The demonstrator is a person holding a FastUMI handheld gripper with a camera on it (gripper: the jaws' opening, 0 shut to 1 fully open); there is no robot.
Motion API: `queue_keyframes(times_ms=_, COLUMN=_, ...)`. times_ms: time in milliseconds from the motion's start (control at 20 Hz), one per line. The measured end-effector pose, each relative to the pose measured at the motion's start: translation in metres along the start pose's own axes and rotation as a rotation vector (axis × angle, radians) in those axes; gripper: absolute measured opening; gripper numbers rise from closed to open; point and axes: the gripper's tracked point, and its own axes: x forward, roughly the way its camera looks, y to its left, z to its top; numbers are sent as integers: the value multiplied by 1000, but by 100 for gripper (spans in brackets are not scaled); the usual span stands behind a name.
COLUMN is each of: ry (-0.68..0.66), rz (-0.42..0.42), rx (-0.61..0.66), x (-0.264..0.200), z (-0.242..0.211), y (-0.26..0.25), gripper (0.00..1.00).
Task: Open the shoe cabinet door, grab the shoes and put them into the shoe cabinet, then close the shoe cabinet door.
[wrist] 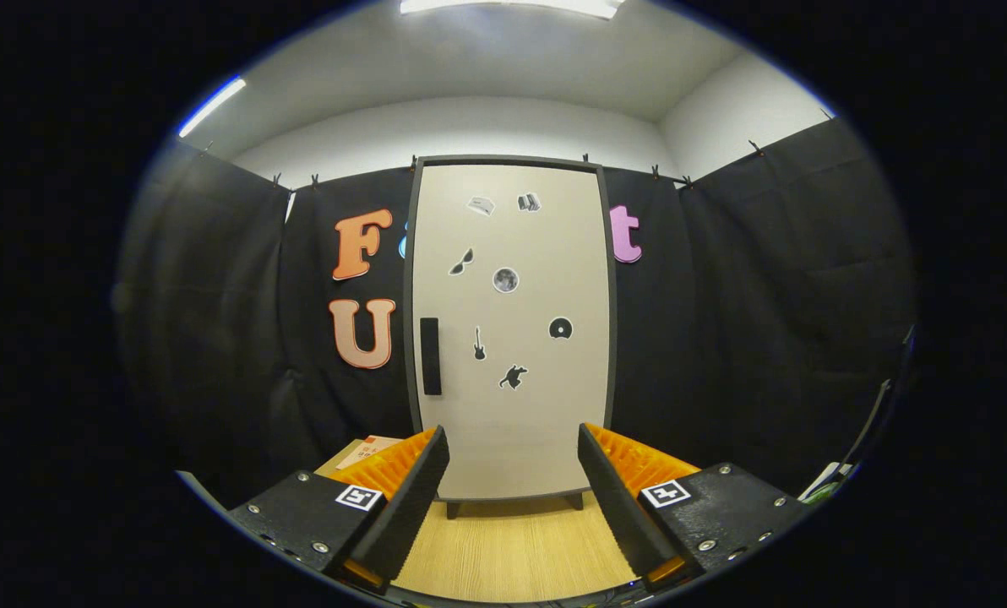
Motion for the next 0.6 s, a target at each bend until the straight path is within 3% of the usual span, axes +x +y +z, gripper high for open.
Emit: queue_keyframes(times_ms=600, ry=45, rz=25, rx=-3, x=5, z=-13, y=4, gripper=96)
